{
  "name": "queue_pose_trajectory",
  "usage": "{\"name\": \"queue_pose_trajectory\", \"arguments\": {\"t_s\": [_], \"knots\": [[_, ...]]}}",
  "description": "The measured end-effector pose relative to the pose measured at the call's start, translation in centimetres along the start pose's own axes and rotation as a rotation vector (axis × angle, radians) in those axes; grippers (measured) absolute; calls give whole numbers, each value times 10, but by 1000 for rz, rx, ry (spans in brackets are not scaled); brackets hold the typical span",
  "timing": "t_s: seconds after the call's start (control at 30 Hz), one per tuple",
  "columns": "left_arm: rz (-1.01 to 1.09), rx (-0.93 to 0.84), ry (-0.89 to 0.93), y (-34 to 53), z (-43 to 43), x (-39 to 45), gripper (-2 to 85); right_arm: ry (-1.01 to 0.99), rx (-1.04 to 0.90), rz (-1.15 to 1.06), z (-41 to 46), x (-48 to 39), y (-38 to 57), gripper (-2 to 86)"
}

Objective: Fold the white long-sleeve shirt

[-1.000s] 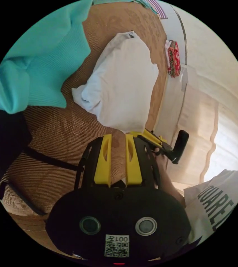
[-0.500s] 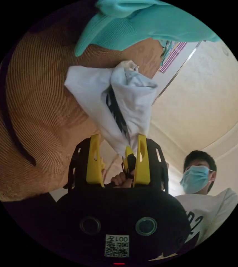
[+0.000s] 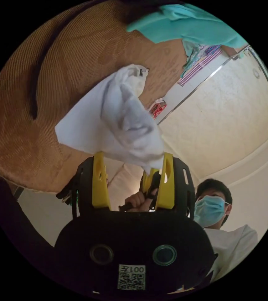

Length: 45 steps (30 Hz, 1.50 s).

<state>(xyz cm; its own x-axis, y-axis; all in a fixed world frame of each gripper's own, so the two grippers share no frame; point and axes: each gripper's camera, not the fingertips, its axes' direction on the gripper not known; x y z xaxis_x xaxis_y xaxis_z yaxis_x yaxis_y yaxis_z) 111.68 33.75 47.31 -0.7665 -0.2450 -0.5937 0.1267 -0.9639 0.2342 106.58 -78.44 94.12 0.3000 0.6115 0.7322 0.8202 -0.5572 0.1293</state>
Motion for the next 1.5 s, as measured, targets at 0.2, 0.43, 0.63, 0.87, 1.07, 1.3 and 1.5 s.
{"name": "queue_pose_trajectory", "arguments": {"t_s": [0.2, 0.43, 0.63, 0.87, 1.07, 1.3, 1.5], "knots": [[-76, 24, 77, 8, 25, -27, 233, -12, -4, -55, -25, 2, 34, 18], [-35, 235, 213, -10, 31, -44, 247, -34, -35, -126, -70, 15, 92, 17], [0, 295, 197, -12, 51, -53, 242, -47, -59, -135, -105, 38, 140, 15], [-78, 299, 144, -15, 99, -72, 60, -24, -90, -133, -144, 57, 207, 17], [47, 119, 127, 2, 170, -38, 1, -147, 22, -38, -214, 93, 265, 14], [329, -265, 74, 34, 352, 19, -3, -189, 269, -7, -334, 130, 317, 10], [452, -470, 246, 76, 531, 38, -3, 25, 387, -155, -459, 136, 310, 9]]}}
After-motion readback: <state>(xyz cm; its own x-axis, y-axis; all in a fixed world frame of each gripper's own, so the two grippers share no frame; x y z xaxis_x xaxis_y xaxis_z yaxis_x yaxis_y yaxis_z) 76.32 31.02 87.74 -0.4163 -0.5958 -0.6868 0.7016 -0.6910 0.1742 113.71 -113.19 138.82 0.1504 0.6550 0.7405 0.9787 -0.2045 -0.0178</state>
